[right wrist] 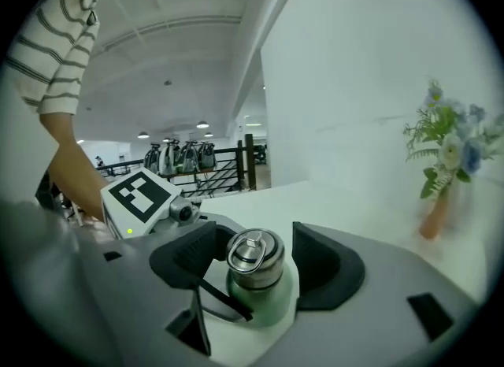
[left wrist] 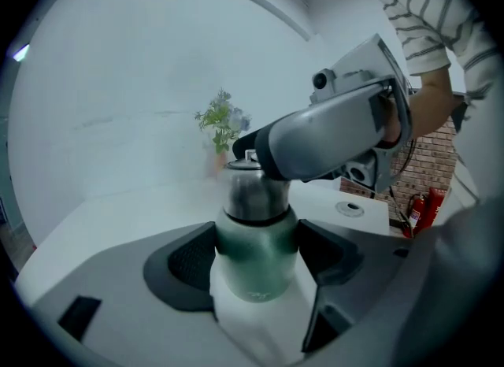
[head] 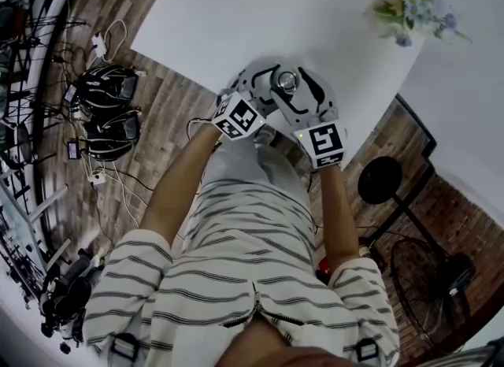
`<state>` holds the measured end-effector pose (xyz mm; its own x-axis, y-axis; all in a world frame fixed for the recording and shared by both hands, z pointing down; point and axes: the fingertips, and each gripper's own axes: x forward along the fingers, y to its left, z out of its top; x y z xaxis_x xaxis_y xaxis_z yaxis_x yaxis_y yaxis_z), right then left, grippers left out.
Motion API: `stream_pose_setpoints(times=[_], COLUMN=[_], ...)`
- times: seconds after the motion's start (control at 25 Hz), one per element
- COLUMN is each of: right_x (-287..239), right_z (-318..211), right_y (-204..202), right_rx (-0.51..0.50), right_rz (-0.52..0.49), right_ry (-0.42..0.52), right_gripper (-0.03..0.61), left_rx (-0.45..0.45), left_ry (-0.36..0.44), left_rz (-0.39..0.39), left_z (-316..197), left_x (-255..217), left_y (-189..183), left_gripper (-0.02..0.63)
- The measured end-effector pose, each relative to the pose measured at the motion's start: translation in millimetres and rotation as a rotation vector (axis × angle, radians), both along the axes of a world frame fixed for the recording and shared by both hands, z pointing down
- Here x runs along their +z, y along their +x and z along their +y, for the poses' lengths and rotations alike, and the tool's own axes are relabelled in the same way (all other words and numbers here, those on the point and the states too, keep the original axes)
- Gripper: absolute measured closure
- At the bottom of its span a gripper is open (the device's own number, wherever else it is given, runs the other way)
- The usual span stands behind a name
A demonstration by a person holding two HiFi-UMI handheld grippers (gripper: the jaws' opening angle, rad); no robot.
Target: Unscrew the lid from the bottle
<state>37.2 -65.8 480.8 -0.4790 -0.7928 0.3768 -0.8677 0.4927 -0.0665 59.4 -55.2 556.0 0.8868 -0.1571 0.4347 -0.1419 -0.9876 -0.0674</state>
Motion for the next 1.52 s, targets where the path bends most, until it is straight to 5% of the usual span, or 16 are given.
stream_pose_setpoints(times=[0.32, 0.76, 1.12, 1.52], right_x=[11.8, 15.6, 14.4, 15.0], right_z=[0.1, 1.4, 3.9, 10.9], right_y=[4.1, 2.9, -2.3, -7.4], right_rx=[0.236, 0.197, -0.117, -0.597], right_rz=[0.014, 0.052, 0.081, 0.140], right_ry=[-0.008, 0.001, 0.019, 0.022], right_gripper=[0.298, 0.336, 0.336, 0.334], left_rx=[0.000, 0.003, 0.010, 0.024], left_ry=[0.000, -0.004, -0.003, -0.003], left_rz=[0.004, 0.007, 0.005, 0.000], left_z=[0.7, 0.6, 0.4, 1.3], left_x=[0.2, 0.9, 0.9, 1.3], left_y=[0.1, 0.4, 0.2, 0.2], left_gripper=[0.284, 0.284, 0.284, 0.284])
